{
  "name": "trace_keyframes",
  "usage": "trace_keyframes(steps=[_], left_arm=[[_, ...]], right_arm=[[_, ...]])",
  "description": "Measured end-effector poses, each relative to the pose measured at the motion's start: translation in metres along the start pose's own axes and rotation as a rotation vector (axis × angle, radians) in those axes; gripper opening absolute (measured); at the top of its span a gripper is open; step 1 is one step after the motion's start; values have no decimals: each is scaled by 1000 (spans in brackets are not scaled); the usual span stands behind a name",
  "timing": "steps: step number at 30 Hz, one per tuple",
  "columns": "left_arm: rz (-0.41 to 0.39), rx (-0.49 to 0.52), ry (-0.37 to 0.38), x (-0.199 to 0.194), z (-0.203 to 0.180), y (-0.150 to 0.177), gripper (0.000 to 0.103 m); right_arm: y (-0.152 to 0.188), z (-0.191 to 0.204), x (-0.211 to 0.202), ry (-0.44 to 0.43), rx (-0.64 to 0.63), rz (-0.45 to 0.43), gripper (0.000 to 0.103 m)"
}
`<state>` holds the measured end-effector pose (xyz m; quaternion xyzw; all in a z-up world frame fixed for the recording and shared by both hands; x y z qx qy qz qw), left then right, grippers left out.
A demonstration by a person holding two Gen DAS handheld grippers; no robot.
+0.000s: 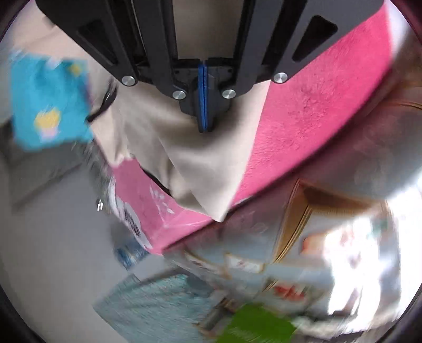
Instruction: Fold large clothes
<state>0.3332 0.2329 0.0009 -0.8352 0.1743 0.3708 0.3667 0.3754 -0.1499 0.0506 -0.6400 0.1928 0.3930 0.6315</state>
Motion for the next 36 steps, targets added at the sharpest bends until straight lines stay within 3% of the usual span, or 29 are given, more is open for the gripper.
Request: trace_keyframes(steps=[2,4,5,7,9,11,13,15,17,20,22,24,27,29,32,34,36], left_arm=[[-24,200,20,-17,-32,17,2],[60,354,121,-23,-59,48,2],[129,380,169,-22,-66,64,2],[234,321,245,-17,-63,82,2],[291,200,279,-10,-48,85,2],[265,115,257,-18,-23,80,2],[170,39,166,-31,15,69,3],[88,-58,107,-50,53,60,3],[58,-90,74,-58,61,56,3],[7,9,-31,-63,30,59,2],[6,108,21,-60,2,66,2],[32,237,73,-48,-29,75,2],[75,336,47,-28,-37,84,3],[58,236,65,-29,-18,77,3],[-42,43,-48,-46,21,60,3],[-64,-30,-70,-52,33,54,3],[-58,-12,-115,-54,26,54,3]], right_arm=[[1,1,-2,-7,8,0,52],[-1,2,-13,-5,55,3,52],[-1,8,-25,-56,77,-23,53],[0,30,-48,-218,53,-79,57],[9,50,-43,-241,-28,-39,63],[24,50,-21,-198,-48,42,63],[28,38,-23,-257,19,15,63],[29,23,-29,-228,74,3,63],[32,13,-26,-255,100,8,63],[32,19,-27,-209,68,-3,63],[34,25,-26,-167,29,-19,63],[38,26,-28,-182,39,-24,63],[37,25,-28,-194,41,-23,63],[36,25,-26,-187,34,-23,63],[37,24,-25,-187,31,-22,63],[38,25,-25,-180,26,-24,63],[38,25,-24,-164,13,-23,63]])
Point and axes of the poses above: each gripper's, at about its wrist camera, not at the fingertips, and x roughly the way its jaws point, z to its left, y to its underside, the point moved 4 cm from there along x, roughly the way its jaws point, and after that the axes turned 7 degrees about -y, right-handed, at the moved point
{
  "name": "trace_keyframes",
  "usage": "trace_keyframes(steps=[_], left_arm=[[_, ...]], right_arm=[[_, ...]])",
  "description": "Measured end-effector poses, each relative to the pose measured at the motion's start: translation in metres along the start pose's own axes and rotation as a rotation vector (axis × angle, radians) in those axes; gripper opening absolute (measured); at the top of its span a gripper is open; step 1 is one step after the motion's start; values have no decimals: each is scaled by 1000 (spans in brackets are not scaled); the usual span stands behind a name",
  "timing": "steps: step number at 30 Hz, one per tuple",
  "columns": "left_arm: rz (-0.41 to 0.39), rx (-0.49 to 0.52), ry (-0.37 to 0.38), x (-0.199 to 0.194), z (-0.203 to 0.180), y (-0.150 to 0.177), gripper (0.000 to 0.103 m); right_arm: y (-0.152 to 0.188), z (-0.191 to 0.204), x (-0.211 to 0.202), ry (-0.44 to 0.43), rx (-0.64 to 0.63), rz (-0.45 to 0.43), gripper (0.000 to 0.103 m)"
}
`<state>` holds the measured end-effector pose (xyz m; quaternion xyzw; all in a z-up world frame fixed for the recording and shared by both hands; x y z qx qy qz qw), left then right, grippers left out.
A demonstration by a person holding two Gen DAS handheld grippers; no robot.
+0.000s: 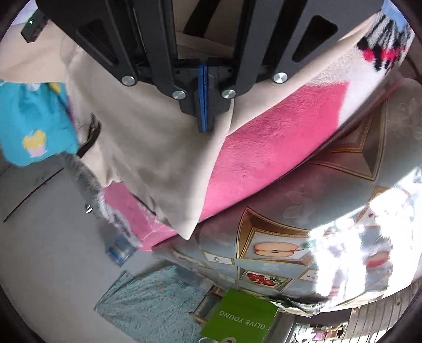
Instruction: Fold large clothes
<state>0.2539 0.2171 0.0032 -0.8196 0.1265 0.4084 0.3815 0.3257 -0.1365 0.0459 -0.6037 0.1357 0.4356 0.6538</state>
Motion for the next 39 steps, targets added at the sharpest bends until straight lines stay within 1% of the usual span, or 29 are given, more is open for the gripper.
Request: trace_keyframes(steps=[1,2,3,6,8,9,11,14,15,17,20,23,24,26,28,29,30,31,32,33,34,35,36,37,38,39], left_arm=[[-16,24,-48,-4,-9,0,3],[-29,38,-70,-5,-17,0,3],[-40,62,-72,-5,-30,0,3],[-26,148,16,1,-61,4,3],[-3,188,77,7,-69,11,3],[12,208,87,13,-72,14,3],[39,217,89,27,-66,20,3],[47,173,154,33,-52,21,3],[45,181,148,33,-53,22,3],[27,227,105,32,-60,25,3],[8,273,62,29,-67,32,3],[-2,299,34,30,-70,34,3],[-8,310,25,30,-70,35,3],[-17,323,12,30,-71,36,3],[-21,329,5,30,-71,37,3],[-22,329,6,29,-71,37,3],[-21,327,8,29,-70,37,3],[-19,324,11,29,-70,37,3],[-17,321,15,30,-70,37,3],[-16,318,19,30,-69,37,3],[-15,317,21,30,-69,37,3],[-14,316,23,29,-69,37,3],[-12,314,25,29,-69,36,3],[-10,313,26,29,-69,36,3],[-9,315,26,29,-69,36,3],[-7,319,23,28,-70,36,3]], right_arm=[[0,1,0,4,-6,-1,65],[0,1,0,8,-10,-2,65],[0,0,0,6,-9,-5,65],[0,-1,1,-1,-6,-9,65],[0,-1,1,-2,-6,-13,65],[1,-1,1,-3,-5,-14,65],[0,-1,1,-5,-4,-16,65],[1,0,1,-2,-7,-18,65],[1,0,1,-3,-6,-18,65],[1,1,1,-2,-6,-18,65],[0,1,1,4,-9,-11,65],[-6,6,-5,44,-18,11,65],[-11,10,-13,36,-12,-1,65],[-18,22,-21,-54,-17,-31,65],[-23,28,-16,-69,-26,-5,66],[-23,27,-7,-66,-28,33,66],[-21,24,0,-47,-24,62,66],[-18,15,8,-40,-9,89,69],[-17,9,7,-77,8,76,69],[-16,2,3,-66,23,70,69],[-16,-6,0,-28,38,66,69],[-16,-13,-3,-11,50,64,69],[-15,-24,-5,-14,76,68,69],[-14,-31,-8,-14,93,73,66],[-14,-36,-10,-12,108,81,60],[-14,-42,-14,6,120,93,50]])
Point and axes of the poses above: each gripper's, at about its wrist camera, not at the fingertips, and x roughly the way its jaws point, z to its left, y to its underside, the point moved 4 cm from there along x, roughly the way its jaws point, and after that the axes turned 7 degrees about -y, right-handed, at the moved point
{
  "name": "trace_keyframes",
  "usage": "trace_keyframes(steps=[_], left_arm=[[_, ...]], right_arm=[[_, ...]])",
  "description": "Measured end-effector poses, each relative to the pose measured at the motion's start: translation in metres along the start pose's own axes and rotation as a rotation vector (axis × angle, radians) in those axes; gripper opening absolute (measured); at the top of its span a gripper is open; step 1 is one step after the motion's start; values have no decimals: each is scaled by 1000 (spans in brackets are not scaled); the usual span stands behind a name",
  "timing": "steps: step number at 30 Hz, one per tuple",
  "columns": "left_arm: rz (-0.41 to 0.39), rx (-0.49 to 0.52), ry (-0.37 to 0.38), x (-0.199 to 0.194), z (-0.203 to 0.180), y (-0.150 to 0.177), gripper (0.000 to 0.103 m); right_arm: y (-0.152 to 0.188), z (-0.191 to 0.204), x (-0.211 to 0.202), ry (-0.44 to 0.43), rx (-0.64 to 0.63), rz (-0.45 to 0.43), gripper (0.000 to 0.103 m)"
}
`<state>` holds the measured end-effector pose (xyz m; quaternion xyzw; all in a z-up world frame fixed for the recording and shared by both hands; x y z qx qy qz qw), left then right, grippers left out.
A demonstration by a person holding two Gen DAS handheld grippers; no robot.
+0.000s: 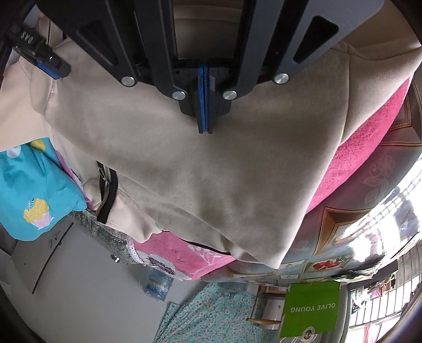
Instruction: Fold large clothes
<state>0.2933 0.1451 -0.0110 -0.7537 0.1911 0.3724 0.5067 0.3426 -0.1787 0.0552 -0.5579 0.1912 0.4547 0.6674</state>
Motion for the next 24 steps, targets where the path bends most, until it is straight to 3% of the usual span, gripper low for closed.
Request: trace_keyframes(steps=[2,6,8,9,10,12,18,22,24], left_arm=[[4,15,-8,-1,-1,-1,3],[27,113,-76,-8,-12,-3,3],[36,172,-113,-14,-19,-3,3],[38,199,-116,-18,-22,-2,7],[34,229,-107,-26,-28,-1,13],[6,266,-65,-45,-38,1,21],[-63,347,42,-97,-91,5,23],[-66,415,238,-140,-154,17,38],[-88,479,333,-168,-191,27,48]], right_arm=[[0,-2,-4,4,8,24,45],[-2,4,-19,128,-37,58,40],[-5,4,-35,195,-48,34,48],[-8,2,-47,243,-48,6,67],[-12,1,-62,263,-58,-32,73],[-18,-2,-93,271,-82,-89,73],[-41,-10,-200,344,-141,-248,73],[-50,-27,-306,298,-69,-440,76],[-54,-41,-362,357,-42,-520,82]])
Point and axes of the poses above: each gripper's, at about its wrist camera, not at the fingertips, and x roughly the way its jaws point, z to its left, y to its underside, the point moved 4 cm from there along x, roughly the way its jaws point, and after that the axes turned 7 degrees about -y, right-handed, at the moved point
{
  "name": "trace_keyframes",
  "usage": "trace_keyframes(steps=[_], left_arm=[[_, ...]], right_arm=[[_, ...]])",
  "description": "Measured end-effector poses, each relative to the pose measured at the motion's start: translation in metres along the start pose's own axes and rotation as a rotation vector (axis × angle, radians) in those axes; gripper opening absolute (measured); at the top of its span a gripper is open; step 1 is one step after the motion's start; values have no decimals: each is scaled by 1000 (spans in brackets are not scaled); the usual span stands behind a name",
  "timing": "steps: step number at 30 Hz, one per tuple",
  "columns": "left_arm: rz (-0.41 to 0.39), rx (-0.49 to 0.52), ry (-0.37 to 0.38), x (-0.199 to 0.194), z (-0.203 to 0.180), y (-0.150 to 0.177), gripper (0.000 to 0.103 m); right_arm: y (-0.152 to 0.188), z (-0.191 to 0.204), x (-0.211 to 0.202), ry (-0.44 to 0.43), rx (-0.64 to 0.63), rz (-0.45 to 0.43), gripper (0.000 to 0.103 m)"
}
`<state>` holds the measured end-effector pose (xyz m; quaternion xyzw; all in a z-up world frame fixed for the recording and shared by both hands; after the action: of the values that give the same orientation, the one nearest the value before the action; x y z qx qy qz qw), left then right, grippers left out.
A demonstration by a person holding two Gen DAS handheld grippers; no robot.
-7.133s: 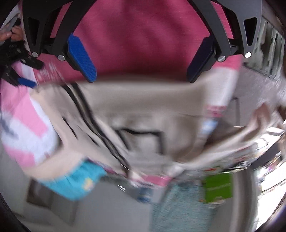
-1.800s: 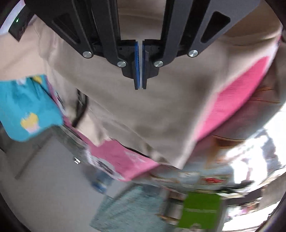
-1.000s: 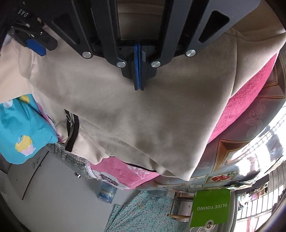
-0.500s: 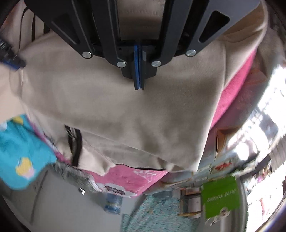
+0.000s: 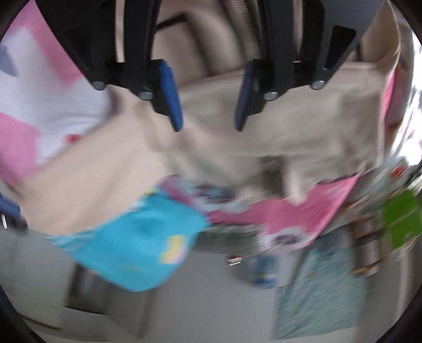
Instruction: Fold large clothes
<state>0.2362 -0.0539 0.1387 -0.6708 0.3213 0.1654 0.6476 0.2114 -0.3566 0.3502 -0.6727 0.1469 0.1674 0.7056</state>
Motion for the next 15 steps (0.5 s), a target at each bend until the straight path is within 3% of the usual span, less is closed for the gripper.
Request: trace_keyframes(steps=[3,7,9,15], left_arm=[[-47,107,95,-15,-54,-13,57],[-84,200,273,-34,-127,-32,59],[-98,212,364,-43,-154,-39,62],[-80,173,470,-34,-194,-46,65]], right_arm=[[-29,-40,-35,69,41,-53,85],[-52,-93,-55,155,73,-61,85],[-50,-119,-50,185,74,-6,85],[-28,-170,-5,226,138,130,93]])
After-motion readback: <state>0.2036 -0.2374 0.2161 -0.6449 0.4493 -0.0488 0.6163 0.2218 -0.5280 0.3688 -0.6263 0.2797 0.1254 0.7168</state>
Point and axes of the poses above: each gripper's, at about its wrist camera, not at the fingertips, and x roughly the way its jaws point, z to its left, y to its underside, the point moved 4 cm from there along x, roughly the way its jaws point, and after that the axes turned 7 degrees about -y, right-handed, at the moved point
